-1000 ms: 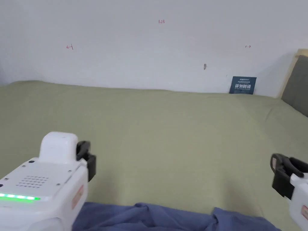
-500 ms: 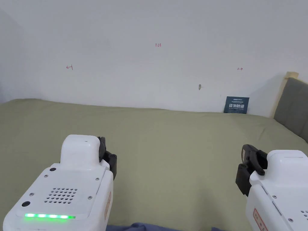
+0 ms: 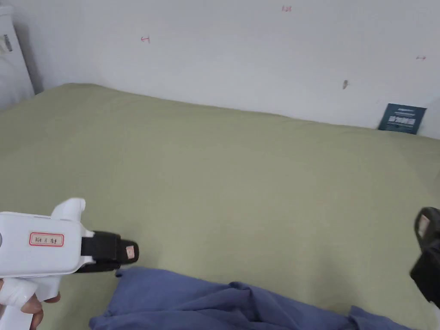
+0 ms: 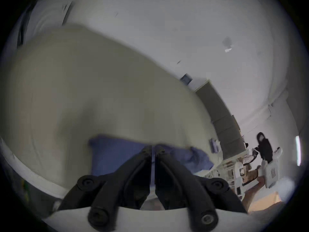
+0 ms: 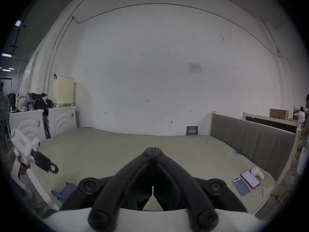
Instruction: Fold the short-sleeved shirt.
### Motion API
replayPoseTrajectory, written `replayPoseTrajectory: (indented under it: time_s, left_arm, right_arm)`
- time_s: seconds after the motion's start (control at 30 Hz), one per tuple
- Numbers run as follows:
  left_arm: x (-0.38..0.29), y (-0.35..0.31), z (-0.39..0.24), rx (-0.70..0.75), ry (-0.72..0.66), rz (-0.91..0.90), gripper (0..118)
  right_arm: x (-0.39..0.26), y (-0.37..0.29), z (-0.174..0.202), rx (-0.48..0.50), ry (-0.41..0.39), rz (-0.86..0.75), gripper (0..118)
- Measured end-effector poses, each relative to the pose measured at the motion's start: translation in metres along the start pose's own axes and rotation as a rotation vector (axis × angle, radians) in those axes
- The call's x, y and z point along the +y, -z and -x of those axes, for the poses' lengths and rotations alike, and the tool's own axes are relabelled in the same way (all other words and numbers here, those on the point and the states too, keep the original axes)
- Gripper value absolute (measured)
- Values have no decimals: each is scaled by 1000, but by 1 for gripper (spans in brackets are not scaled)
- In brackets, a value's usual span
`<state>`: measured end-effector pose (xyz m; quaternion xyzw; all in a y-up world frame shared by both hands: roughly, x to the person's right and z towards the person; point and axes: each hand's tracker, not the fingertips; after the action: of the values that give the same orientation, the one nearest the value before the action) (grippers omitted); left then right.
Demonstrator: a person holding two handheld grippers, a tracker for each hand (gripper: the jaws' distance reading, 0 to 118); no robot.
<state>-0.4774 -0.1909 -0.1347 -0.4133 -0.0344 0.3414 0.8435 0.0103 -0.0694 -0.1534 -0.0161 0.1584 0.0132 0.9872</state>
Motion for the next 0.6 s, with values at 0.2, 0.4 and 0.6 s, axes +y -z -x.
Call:
replayPoseTrajectory:
  time_s: [0.2, 0.4, 0.6]
  left_arm:
    - [-5, 24, 61, -36, -73, 126, 3]
    - [-3, 45, 73, -90, -70, 136, 91]
    - [0, 76, 81, -182, -120, 269, 118]
  right_arm:
    - [-17, 17, 9, 15, -13, 85, 1]
    - [-23, 28, 10, 16, 22, 131, 1]
    - [-24, 35, 10, 15, 29, 165, 1]
